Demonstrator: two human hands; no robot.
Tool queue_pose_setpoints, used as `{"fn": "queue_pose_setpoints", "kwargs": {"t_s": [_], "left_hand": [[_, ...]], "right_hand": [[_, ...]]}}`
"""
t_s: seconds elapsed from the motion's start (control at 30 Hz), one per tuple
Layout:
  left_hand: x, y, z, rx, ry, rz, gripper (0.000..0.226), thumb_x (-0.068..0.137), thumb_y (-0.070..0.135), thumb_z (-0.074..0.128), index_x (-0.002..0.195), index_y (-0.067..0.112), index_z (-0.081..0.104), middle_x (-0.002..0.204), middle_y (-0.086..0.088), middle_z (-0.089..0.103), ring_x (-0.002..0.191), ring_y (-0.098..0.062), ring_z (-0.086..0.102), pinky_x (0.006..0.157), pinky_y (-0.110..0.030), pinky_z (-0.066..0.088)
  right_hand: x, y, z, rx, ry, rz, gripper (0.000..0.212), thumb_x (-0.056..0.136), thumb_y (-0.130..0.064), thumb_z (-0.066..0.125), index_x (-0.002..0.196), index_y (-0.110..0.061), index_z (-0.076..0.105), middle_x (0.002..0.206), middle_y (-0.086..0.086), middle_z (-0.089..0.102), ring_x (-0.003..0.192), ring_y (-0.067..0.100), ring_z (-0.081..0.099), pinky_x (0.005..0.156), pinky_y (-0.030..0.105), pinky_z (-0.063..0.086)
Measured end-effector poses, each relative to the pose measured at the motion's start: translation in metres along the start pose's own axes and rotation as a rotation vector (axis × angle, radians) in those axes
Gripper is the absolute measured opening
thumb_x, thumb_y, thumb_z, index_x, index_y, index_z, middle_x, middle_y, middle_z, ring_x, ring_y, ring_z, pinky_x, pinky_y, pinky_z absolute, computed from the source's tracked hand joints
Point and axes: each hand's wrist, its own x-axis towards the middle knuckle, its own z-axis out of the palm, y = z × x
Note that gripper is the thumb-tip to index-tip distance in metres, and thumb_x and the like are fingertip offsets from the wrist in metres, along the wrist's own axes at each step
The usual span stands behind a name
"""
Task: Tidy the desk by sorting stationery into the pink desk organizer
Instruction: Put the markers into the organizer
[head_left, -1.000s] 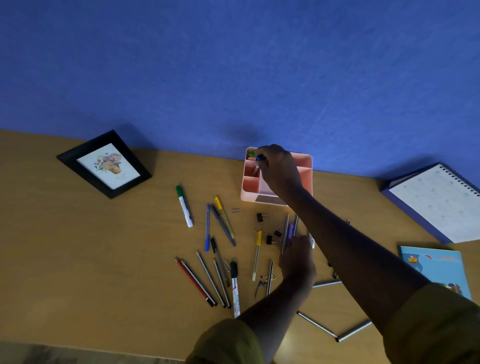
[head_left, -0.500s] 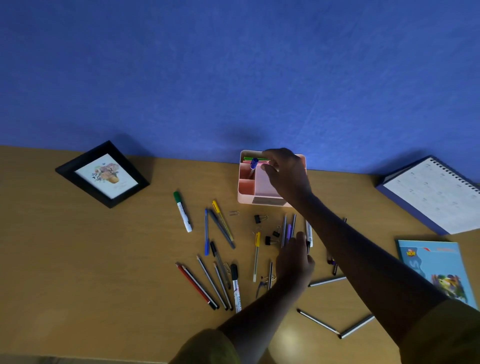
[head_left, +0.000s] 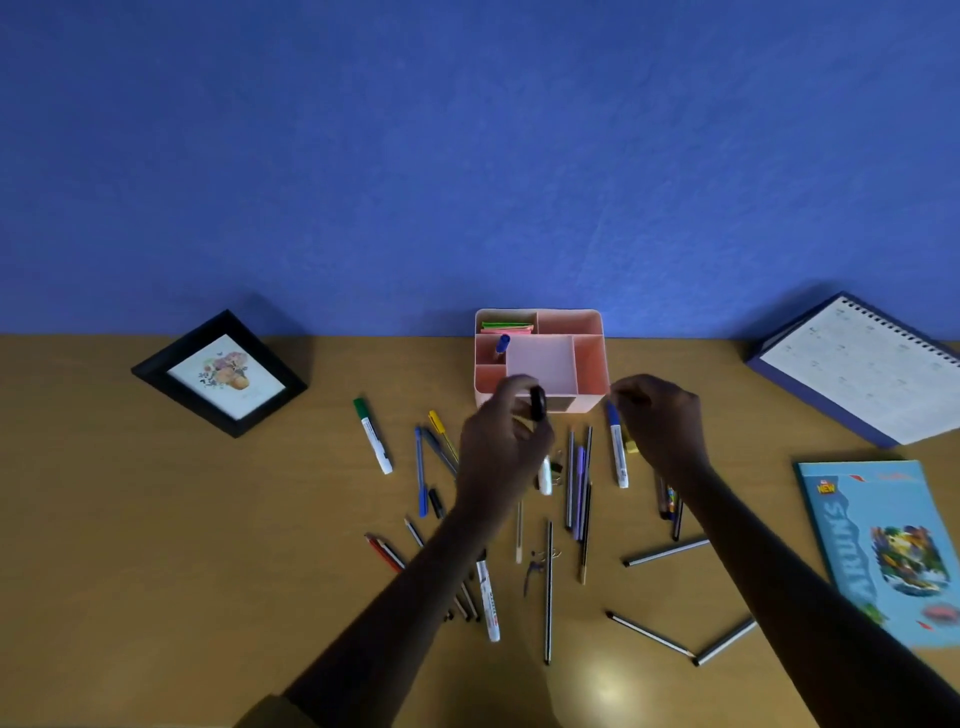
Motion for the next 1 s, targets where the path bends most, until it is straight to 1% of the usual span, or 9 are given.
{"fn": "queue_pose_setpoints", "kwargs": {"t_s": [0.13,0.27,0.33,0.47,0.6,0.7,0.77,0.9,1.0], "left_hand": [[0.026,0.006,-0.041,-0.008,0.190,0.057,0.043,0.095,0.025,0.078,0.135,0.016,0.064,0.114,0.004,0.078,0.095,-0.003,0.075,0.074,-0.015,0.062],[0.053,0.002,-0.070,-0.008,0.300,0.064,0.042,0.094,0.020,0.081,0.132,0.017,0.063,0.108,0.009,0.077,0.094,-0.003,0.076,0.077,-0.018,0.063],[0.064,-0.001,-0.077,0.006,0.310,0.052,0.043,0.094,0.023,0.081,0.132,0.019,0.061,0.110,0.008,0.078,0.095,-0.004,0.077,0.079,-0.021,0.065],[0.079,-0.008,-0.080,0.030,0.307,0.068,0.043,0.095,0.023,0.081,0.132,0.017,0.061,0.111,0.004,0.079,0.099,-0.007,0.078,0.079,-0.020,0.065],[0.093,-0.013,-0.076,0.079,0.317,0.126,0.041,0.095,0.020,0.081,0.130,0.014,0.062,0.111,0.002,0.079,0.099,-0.007,0.077,0.080,-0.013,0.062],[0.104,-0.018,-0.070,0.093,0.313,0.153,0.038,0.094,0.018,0.082,0.126,0.012,0.062,0.106,0.001,0.080,0.097,-0.007,0.078,0.079,-0.018,0.064],[0.110,-0.023,-0.065,0.105,0.292,0.159,0.036,0.095,0.018,0.082,0.124,0.011,0.061,0.105,0.001,0.080,0.098,-0.008,0.078,0.077,-0.017,0.063],[0.119,-0.033,-0.056,0.165,0.225,0.165,0.037,0.097,0.019,0.080,0.126,0.011,0.059,0.111,-0.002,0.080,0.101,-0.013,0.078,0.073,-0.005,0.055],[0.122,-0.041,-0.050,0.211,0.168,0.138,0.036,0.100,0.019,0.077,0.129,0.011,0.057,0.116,-0.004,0.079,0.105,-0.017,0.078,0.068,-0.010,0.055]], "right_hand": [[-0.028,0.022,0.007,-0.059,-0.072,0.094,0.011,0.098,-0.006,0.071,0.092,-0.013,0.077,0.082,-0.006,0.074,0.069,0.004,0.068,0.063,0.030,0.059],[-0.045,0.033,0.015,-0.113,-0.102,0.160,0.017,0.096,-0.005,0.068,0.082,-0.009,0.076,0.075,0.001,0.074,0.064,0.014,0.069,0.060,0.038,0.060],[-0.052,0.036,0.019,-0.139,-0.117,0.229,0.022,0.098,-0.006,0.064,0.081,-0.011,0.077,0.076,0.002,0.075,0.063,0.014,0.067,0.058,0.032,0.056],[-0.059,0.037,0.026,-0.178,-0.125,0.308,0.021,0.099,-0.007,0.064,0.085,-0.014,0.077,0.073,-0.004,0.069,0.061,-0.004,0.057,0.052,0.018,0.037],[-0.062,0.034,0.029,-0.185,-0.145,0.345,0.017,0.102,-0.009,0.064,0.089,-0.013,0.074,0.076,-0.003,0.066,0.064,0.004,0.062,0.052,0.024,0.048],[-0.061,0.032,0.032,-0.220,-0.182,0.355,0.014,0.104,-0.012,0.063,0.094,-0.011,0.073,0.081,0.003,0.070,0.068,0.011,0.066,0.057,0.031,0.057],[-0.061,0.032,0.034,-0.246,-0.209,0.375,0.018,0.107,-0.016,0.058,0.100,-0.009,0.073,0.085,0.005,0.072,0.072,0.014,0.069,0.062,0.036,0.062],[-0.060,0.029,0.039,-0.289,-0.209,0.404,0.024,0.111,-0.020,0.052,0.105,-0.007,0.072,0.087,0.007,0.072,0.073,0.017,0.071,0.064,0.042,0.065],[-0.059,0.028,0.041,-0.299,-0.196,0.422,0.026,0.111,-0.022,0.050,0.105,-0.007,0.071,0.086,0.006,0.072,0.071,0.016,0.071,0.063,0.041,0.065]]}}
